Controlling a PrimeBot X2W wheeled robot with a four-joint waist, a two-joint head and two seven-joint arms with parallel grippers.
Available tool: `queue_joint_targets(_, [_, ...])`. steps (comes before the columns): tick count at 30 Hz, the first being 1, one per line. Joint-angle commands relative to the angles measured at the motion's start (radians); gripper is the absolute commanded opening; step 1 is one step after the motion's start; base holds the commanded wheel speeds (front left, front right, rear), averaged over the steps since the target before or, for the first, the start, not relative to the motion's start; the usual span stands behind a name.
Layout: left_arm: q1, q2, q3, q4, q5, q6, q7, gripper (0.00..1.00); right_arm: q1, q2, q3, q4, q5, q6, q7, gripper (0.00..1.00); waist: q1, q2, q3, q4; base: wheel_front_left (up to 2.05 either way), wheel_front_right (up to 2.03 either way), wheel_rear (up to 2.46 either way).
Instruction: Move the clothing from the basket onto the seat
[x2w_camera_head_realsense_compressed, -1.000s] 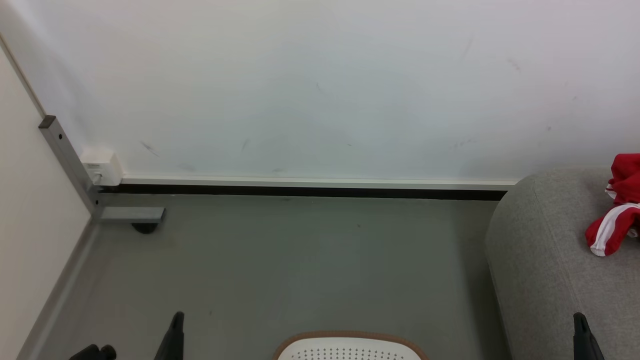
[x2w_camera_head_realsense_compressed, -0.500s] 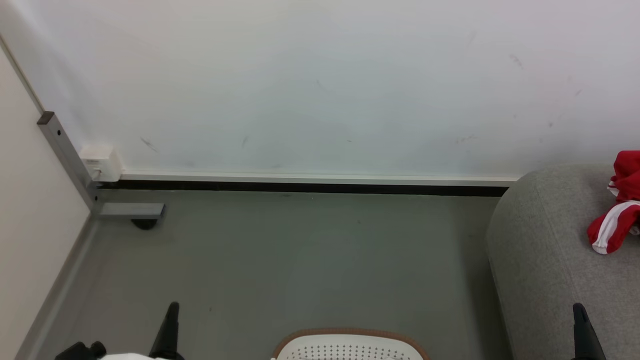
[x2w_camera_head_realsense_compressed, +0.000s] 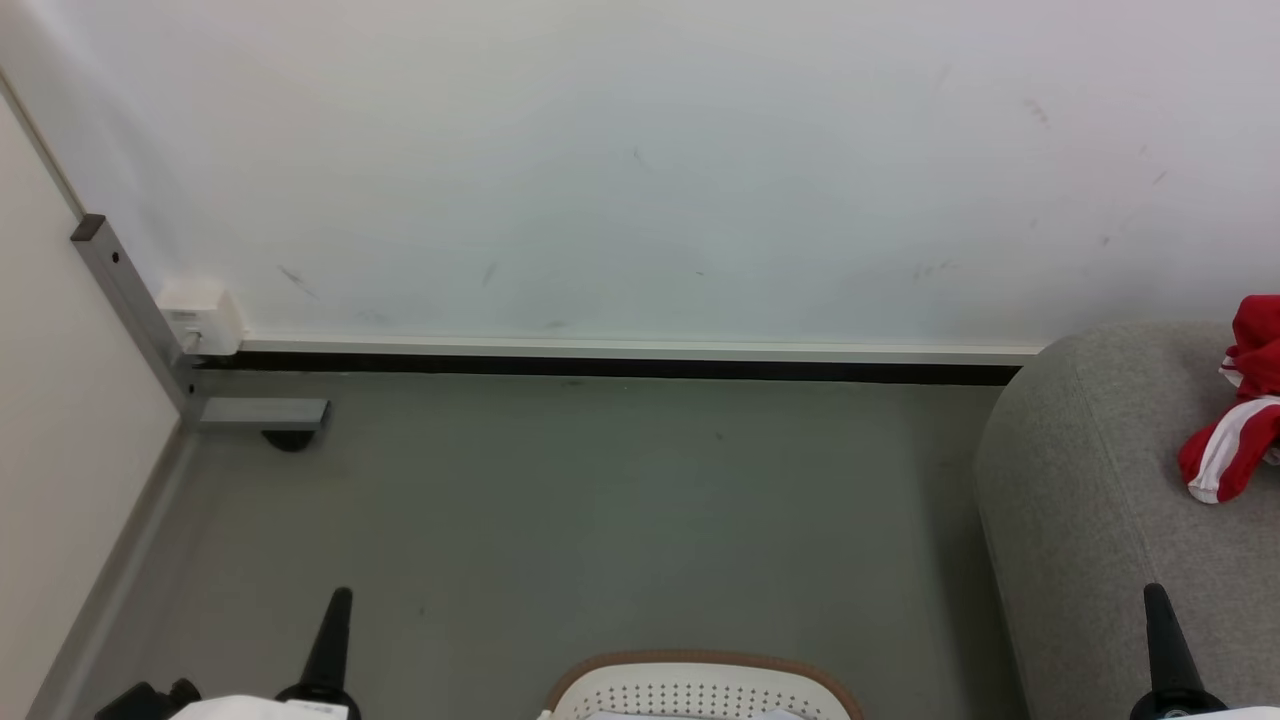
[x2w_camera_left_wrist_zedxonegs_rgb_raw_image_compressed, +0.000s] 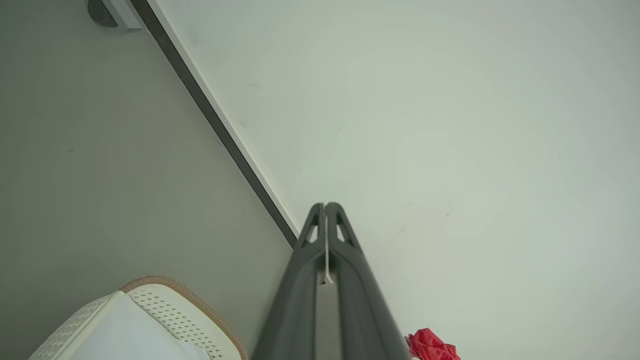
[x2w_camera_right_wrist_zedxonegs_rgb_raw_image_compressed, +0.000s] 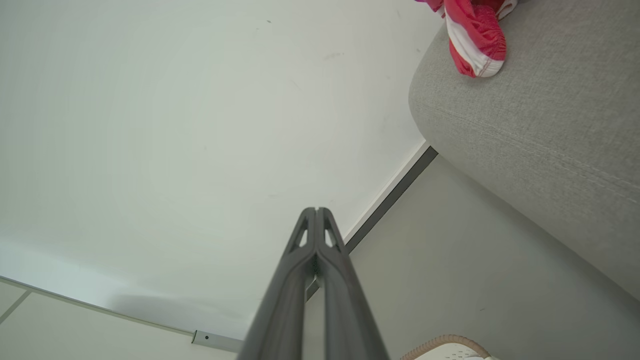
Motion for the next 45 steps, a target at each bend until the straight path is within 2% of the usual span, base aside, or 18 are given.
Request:
queue_joint_targets(1, [-0.020,0.003,0.010,-0.012,-0.024,-0.006,0.008,0.00,-0.020,-0.012,-0.004,-0.004,0.033,-0.001,0.004,0.00,0.0000,0.0000,0.001,0.000,0.00,0.00,0.00])
queue_joint_targets(45, [-0.056,-0.029,0.092,-0.025,-0.355,-0.039,0.105,0.00,-0.089,-0.015,-0.007,0.008,0.406,-0.002,0.100,0.00,-0.0001,0.0000,0.037,0.003,0.00,0.00,0.00])
